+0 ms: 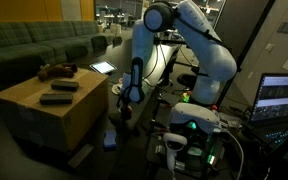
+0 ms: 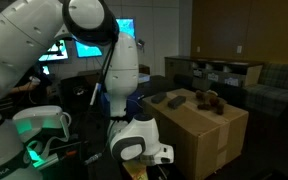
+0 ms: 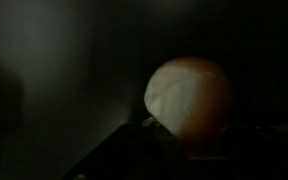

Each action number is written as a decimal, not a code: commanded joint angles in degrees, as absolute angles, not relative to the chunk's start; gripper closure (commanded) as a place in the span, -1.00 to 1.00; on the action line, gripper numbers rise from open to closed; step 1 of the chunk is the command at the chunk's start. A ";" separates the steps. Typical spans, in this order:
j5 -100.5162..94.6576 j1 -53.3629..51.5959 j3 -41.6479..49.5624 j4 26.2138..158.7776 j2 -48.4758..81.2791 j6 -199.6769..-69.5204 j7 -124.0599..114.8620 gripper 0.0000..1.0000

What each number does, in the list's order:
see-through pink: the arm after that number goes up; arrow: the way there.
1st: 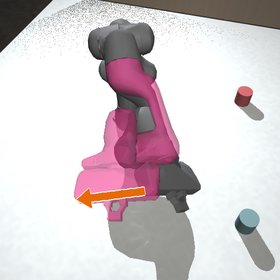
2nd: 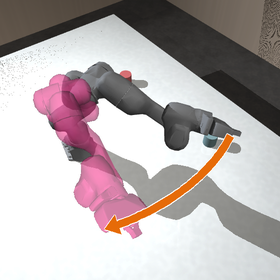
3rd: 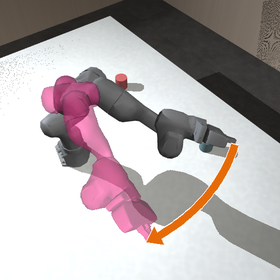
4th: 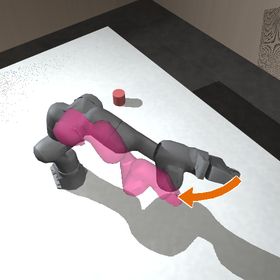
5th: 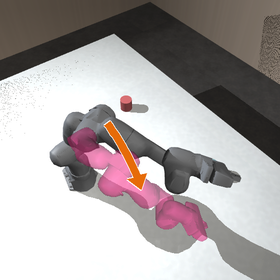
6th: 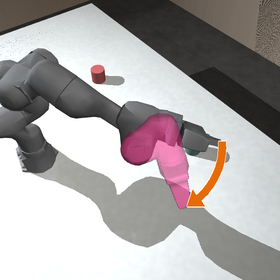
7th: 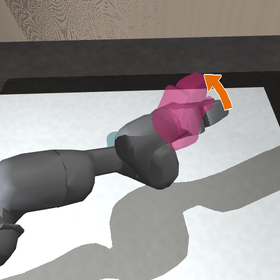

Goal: Place the plastic and the towel from the box onto the table. Move the brown and red toys onto the box. Transfer the black object on the right of the box to the table. Put the blue object from the table onto the box. Pick up the black object from the box and position it on the table. Lastly, take the black object from the left side of the table and place it on the box.

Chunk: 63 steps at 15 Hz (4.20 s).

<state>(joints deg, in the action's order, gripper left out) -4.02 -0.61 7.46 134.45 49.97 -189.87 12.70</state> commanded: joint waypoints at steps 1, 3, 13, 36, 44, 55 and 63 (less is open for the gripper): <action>-7.87 4.81 4.90 134.99 44.84 -182.05 13.57 0.97; -9.50 8.67 2.44 135.66 40.94 -176.48 15.01 0.92; -3.89 20.15 -4.82 133.68 20.38 -153.97 26.60 0.93; 17.22 13.60 -13.14 112.61 22.84 -157.54 40.96 0.93; 14.56 12.67 -13.11 112.47 27.51 -154.66 38.75 0.23; 15.00 14.01 -12.94 112.03 24.35 -155.23 39.67 -1.00; 21.18 21.66 -12.41 113.27 19.95 -153.14 45.59 -1.00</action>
<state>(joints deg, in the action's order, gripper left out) 17.21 19.30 -12.13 112.24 22.50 -154.78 41.66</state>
